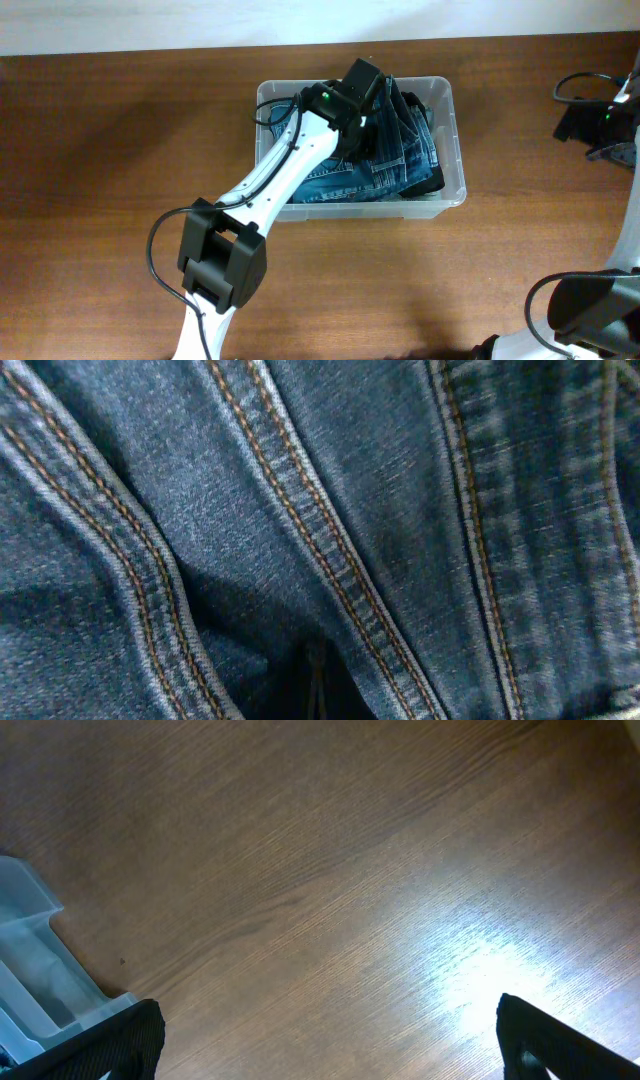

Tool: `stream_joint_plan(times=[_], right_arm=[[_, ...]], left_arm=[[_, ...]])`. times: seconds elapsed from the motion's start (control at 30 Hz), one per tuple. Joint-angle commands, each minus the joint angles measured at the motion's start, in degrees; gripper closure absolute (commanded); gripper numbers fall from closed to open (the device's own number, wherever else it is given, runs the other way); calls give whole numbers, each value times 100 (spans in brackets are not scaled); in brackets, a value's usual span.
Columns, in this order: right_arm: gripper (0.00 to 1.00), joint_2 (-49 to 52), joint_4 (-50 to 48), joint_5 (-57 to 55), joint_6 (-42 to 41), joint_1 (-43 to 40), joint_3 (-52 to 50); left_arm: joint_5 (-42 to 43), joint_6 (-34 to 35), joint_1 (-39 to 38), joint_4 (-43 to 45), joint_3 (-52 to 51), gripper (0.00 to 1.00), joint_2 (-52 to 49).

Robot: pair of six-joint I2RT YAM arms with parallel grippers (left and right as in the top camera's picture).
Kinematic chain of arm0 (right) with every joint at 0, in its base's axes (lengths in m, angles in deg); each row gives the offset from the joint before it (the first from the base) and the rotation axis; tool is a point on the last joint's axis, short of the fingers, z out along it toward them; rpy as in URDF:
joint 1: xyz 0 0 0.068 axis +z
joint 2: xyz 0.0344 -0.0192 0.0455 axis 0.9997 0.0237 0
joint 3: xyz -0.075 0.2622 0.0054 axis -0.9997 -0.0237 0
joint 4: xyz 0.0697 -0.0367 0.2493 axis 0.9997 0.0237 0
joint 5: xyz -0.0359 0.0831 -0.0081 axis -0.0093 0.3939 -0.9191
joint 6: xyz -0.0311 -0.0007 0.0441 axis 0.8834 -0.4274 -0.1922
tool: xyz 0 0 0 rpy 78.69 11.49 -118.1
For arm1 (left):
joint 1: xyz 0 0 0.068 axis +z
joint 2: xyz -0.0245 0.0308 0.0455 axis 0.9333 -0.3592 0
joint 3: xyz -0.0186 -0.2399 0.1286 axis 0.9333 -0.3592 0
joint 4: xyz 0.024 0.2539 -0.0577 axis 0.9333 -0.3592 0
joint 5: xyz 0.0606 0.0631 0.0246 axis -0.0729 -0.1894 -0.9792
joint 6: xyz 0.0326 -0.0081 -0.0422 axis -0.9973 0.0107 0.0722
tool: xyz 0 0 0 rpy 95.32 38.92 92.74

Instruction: Pack container

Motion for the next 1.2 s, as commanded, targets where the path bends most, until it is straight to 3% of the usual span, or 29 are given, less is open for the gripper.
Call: stream_joint_plan(times=[0.0, 0.3, 0.53, 0.6, 0.63, 0.7, 0.73, 0.9, 1.17], right_arm=[[2, 17, -2, -72, -68, -15, -9], [2, 17, -2, -72, -68, -15, -9], [2, 17, -4, -72, -68, -15, -9], [2, 17, -2, -72, -68, -15, -9], [2, 17, -2, -72, -68, -15, -9], [1, 17, -2, -72, -68, -15, -9], [2, 17, -2, -72, -68, -15, -9], [2, 17, -2, -72, -68, -15, -9], [2, 17, -2, -72, -68, -15, -9]], left_arm=[[-66, 72, -4, 15, -33, 99, 39], [-118, 70, 507, -216, 702, 99, 890], [-1292, 59, 1180, -680, 706, 94, 1945], [-1585, -2, 1397, -887, 706, 86, 2103], [-1749, -13, 1523, -1005, 706, 70, 2168], [-2083, -13, 1779, -1182, 706, 19, 2251], [-2243, -13, 1902, -1261, 706, 1, 2262], [-2354, -11, 2380, -1547, 704, 1, 2262], [-2354, -11, 2435, -1543, 704, 1, 2262]])
